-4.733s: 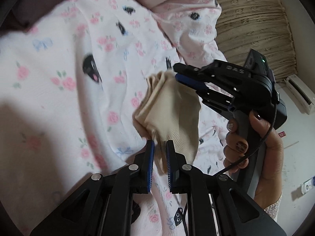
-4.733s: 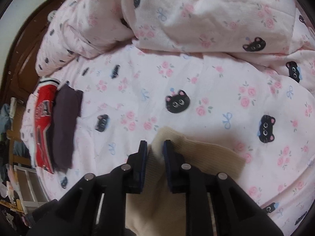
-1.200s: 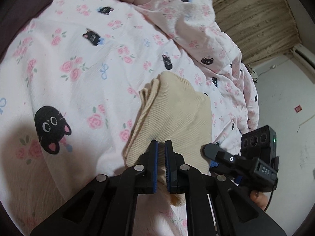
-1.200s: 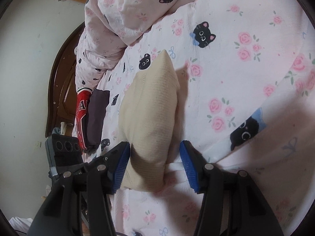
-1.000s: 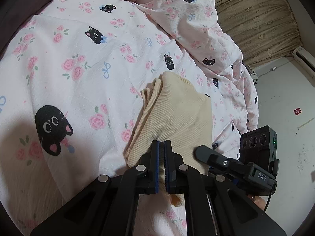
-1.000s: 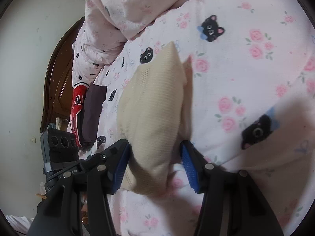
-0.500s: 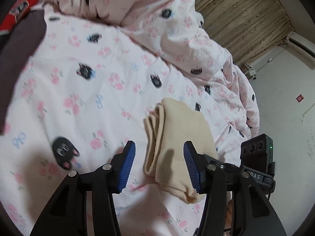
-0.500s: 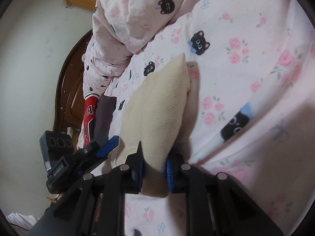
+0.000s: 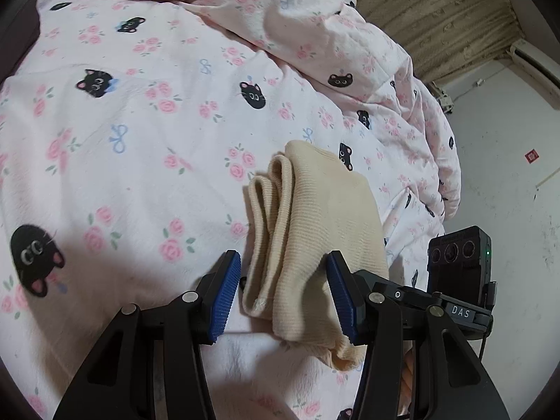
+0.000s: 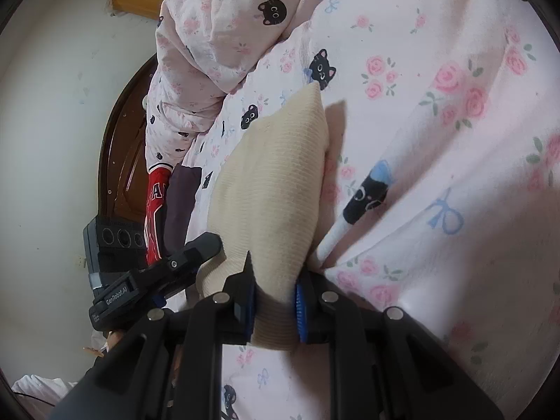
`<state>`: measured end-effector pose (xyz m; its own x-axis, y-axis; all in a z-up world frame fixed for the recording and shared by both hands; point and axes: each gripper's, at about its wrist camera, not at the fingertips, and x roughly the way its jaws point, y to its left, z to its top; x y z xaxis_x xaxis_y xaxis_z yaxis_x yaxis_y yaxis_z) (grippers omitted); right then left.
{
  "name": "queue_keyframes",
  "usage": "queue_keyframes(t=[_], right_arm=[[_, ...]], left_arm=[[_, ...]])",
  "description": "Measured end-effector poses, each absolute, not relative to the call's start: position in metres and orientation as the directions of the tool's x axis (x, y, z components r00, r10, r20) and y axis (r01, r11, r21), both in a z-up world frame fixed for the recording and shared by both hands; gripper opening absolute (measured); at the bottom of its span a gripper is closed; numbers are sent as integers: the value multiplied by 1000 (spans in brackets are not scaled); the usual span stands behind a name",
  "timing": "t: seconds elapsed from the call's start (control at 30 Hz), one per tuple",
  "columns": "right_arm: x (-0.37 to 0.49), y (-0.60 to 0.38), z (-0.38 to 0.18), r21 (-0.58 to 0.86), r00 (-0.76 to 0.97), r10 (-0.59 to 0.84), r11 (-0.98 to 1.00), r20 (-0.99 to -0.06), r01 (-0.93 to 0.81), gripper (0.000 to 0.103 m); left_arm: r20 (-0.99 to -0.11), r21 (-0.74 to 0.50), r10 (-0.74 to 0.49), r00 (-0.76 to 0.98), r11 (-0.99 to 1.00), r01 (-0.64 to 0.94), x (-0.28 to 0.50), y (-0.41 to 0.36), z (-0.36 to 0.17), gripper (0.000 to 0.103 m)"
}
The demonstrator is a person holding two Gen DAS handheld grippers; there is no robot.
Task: Fold clothes
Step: 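Grasp the sweater bundle with the left gripper while the right gripper holds it, then carry the sweater with both grippers onto the red jersey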
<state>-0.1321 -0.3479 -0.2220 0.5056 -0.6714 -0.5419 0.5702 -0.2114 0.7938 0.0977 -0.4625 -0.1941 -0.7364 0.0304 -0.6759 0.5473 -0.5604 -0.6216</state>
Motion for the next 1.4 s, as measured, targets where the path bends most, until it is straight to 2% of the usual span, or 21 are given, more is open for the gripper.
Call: queue_keyframes(t=[0.2,0.23,0.27,0.37,0.47,0.7,1.03,1.23,1.4], right_arm=[[-132,-348,-226,801,510,-675,-208,-533,561,18],[-132,-348,-227,802,511,-675,-208,-532,560,18],[-132,-348,-227,804,512,-676,-208,-530,558,18],[-132,-348,-228,805,511,-678,-209,-528,555,18],[-132,-347,-227,801,507,-677,-211,-533,560,18],[-127,-344,-214,782,486,-681,-211,-548,586,18],[-108,-343,-164,699,428,-686,-166,-589,695,18],[-80,-373,-135,674,445,-678,-101,-585,732,18],[-42,-413,-114,659,487,-664,-12,-568,752,18]], left_arm=[[-682,-615,45,-730,-576,539,87,-463,-197,45],[-681,-612,46,-730,-584,534,85,-462,-197,43],[-681,-608,48,-731,-593,528,84,-461,-196,33],[-683,-598,49,-729,-610,520,79,-457,-194,20],[-677,-601,42,-735,-609,518,80,-457,-191,16],[-654,-611,26,-756,-607,508,86,-457,-182,14],[-605,-600,-36,-795,-635,486,105,-459,-140,14],[-582,-589,-118,-805,-621,517,138,-482,-115,14],[-563,-569,-234,-792,-586,577,189,-512,-96,14]])
